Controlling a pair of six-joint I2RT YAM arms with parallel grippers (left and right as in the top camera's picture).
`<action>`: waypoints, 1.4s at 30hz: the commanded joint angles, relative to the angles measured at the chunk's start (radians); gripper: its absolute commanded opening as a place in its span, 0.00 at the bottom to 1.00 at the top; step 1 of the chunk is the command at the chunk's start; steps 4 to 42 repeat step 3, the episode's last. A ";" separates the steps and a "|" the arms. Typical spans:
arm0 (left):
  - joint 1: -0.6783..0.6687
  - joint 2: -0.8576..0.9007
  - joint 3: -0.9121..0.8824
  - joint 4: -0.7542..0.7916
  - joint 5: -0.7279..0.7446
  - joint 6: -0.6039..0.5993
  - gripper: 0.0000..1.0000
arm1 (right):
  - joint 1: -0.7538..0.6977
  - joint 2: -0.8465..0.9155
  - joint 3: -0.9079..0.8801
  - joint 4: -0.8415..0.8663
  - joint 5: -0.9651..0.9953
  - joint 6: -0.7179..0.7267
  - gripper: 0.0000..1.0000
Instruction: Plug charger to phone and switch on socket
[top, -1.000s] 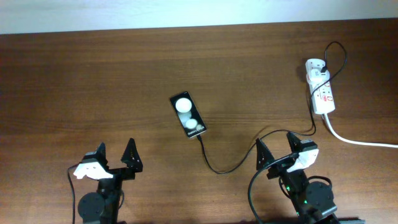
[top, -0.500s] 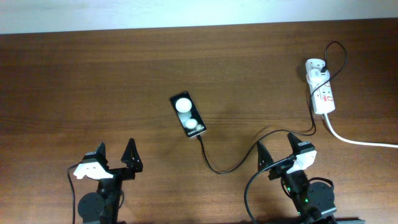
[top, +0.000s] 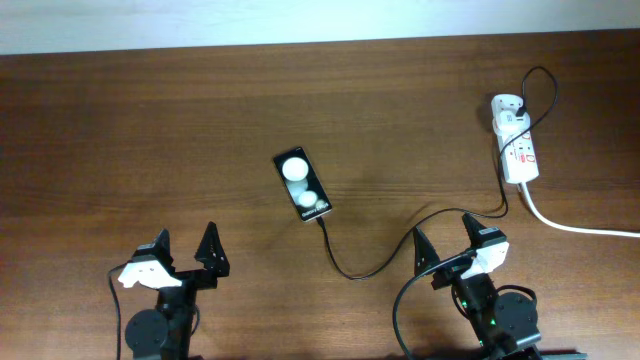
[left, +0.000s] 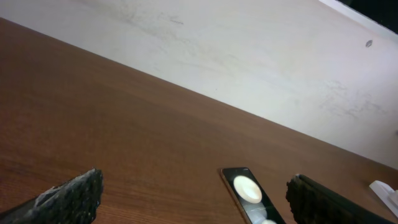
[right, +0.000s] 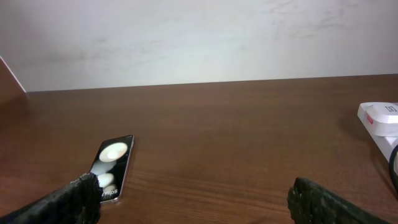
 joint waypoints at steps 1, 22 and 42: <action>0.004 -0.006 -0.006 -0.002 0.003 0.019 0.99 | -0.007 -0.012 -0.007 -0.003 -0.013 -0.011 0.99; 0.004 -0.006 -0.006 -0.002 0.003 0.019 0.99 | -0.007 -0.012 -0.007 -0.003 -0.013 -0.011 0.99; 0.004 -0.006 -0.006 -0.002 0.003 0.019 0.99 | -0.007 -0.012 -0.007 -0.003 -0.013 -0.011 0.99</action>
